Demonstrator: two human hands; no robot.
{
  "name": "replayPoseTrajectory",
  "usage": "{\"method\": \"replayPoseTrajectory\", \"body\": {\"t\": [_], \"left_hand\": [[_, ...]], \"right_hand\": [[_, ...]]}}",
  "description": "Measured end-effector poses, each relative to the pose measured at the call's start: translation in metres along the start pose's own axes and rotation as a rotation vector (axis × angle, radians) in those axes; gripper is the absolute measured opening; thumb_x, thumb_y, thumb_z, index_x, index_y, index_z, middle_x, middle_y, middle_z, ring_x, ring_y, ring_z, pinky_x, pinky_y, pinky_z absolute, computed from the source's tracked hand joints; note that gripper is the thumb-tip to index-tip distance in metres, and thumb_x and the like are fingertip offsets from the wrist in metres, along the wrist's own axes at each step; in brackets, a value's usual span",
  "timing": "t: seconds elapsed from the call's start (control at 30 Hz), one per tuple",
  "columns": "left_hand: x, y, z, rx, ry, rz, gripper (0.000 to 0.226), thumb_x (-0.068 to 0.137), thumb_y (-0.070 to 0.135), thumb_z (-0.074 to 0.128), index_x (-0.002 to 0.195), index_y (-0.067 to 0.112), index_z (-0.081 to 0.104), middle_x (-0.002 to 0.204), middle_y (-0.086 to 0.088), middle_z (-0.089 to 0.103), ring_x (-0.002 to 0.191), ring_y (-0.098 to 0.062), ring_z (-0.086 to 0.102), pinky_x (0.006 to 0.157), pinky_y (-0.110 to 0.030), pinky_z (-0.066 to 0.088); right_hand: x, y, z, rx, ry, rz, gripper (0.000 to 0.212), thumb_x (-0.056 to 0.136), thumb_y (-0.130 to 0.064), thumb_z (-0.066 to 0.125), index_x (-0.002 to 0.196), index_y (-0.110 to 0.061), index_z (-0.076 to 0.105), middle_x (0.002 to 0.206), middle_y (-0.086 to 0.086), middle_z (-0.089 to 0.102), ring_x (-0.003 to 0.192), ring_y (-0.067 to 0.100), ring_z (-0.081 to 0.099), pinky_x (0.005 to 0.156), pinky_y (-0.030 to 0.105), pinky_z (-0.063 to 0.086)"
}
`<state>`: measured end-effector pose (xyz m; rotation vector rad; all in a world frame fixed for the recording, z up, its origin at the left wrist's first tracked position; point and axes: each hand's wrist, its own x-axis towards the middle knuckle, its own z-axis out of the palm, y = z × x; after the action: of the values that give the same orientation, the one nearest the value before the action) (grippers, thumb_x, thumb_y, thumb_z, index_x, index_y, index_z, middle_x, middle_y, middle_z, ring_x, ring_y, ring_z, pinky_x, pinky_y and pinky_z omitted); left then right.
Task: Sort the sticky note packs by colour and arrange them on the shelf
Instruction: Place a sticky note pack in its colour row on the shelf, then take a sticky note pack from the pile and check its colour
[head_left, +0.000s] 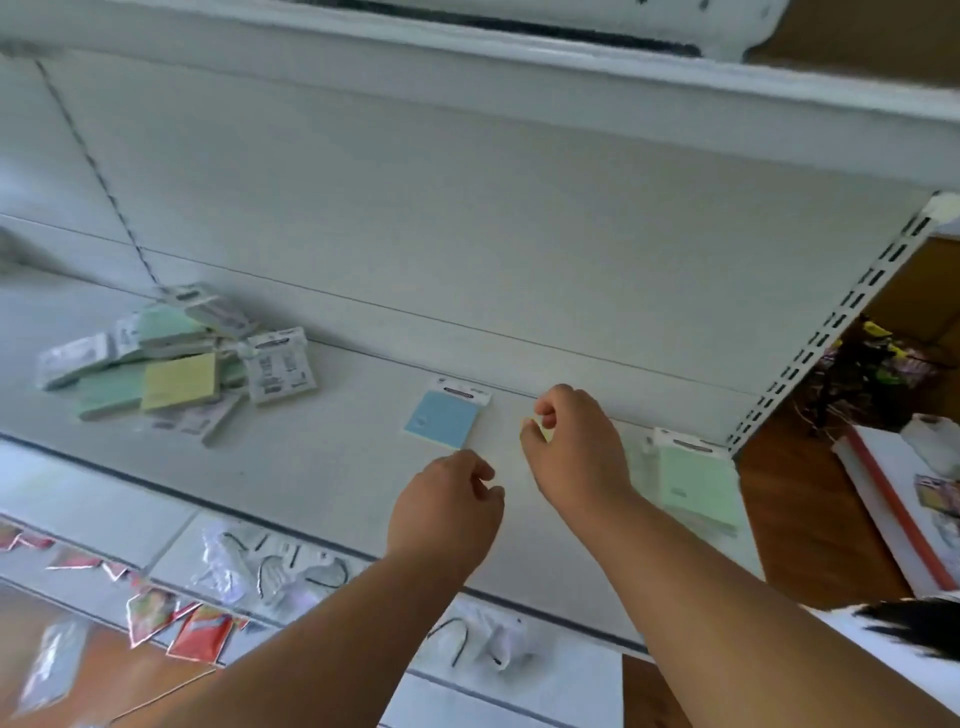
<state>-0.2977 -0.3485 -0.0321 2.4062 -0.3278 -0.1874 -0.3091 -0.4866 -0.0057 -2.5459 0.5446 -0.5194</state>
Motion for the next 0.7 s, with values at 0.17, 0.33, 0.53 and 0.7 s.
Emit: {"method": "replayPoseTrajectory", "body": {"t": [0.17, 0.33, 0.53, 0.7], "left_hand": [[0.018, -0.117, -0.11, 0.044, 0.089, -0.082, 0.019, 0.086, 0.034, 0.058, 0.105, 0.033, 0.062, 0.096, 0.014, 0.063, 0.084, -0.009, 0.056, 0.07, -0.025, 0.041], [0.033, -0.219, -0.205, 0.067, 0.156, -0.221, 0.021, 0.085, 0.034, 0.056, 0.105, 0.033, 0.06, 0.095, 0.016, 0.062, 0.082, -0.01, 0.056, 0.068, -0.026, 0.042], [0.079, -0.27, -0.244, 0.011, 0.182, -0.265, 0.034, 0.089, 0.034, 0.057, 0.123, 0.028, 0.058, 0.117, 0.011, 0.059, 0.103, -0.011, 0.057, 0.083, -0.024, 0.043], [0.123, -0.28, -0.241, -0.119, 0.014, -0.348, 0.042, 0.088, 0.033, 0.058, 0.127, 0.018, 0.058, 0.118, -0.001, 0.066, 0.1, -0.023, 0.067, 0.09, -0.034, 0.053]], "right_hand": [[-0.006, -0.137, 0.091, 0.174, -0.05, -0.049, 0.008, 0.087, -0.023, 0.06, 0.087, -0.018, 0.054, 0.09, -0.001, 0.061, 0.08, 0.017, 0.057, 0.069, 0.028, 0.044], [-0.014, -0.246, 0.171, 0.244, -0.227, -0.09, 0.005, 0.086, -0.022, 0.058, 0.084, -0.018, 0.055, 0.087, -0.002, 0.062, 0.076, 0.017, 0.056, 0.065, 0.029, 0.044], [0.026, -0.306, 0.23, 0.115, -0.333, -0.036, 0.028, 0.09, -0.029, 0.055, 0.115, -0.018, 0.058, 0.115, 0.004, 0.059, 0.101, 0.024, 0.058, 0.079, 0.03, 0.044], [0.056, -0.313, 0.261, 0.045, -0.416, 0.165, 0.036, 0.088, -0.028, 0.053, 0.12, -0.013, 0.055, 0.111, 0.01, 0.062, 0.09, 0.028, 0.059, 0.067, 0.029, 0.041]]}}
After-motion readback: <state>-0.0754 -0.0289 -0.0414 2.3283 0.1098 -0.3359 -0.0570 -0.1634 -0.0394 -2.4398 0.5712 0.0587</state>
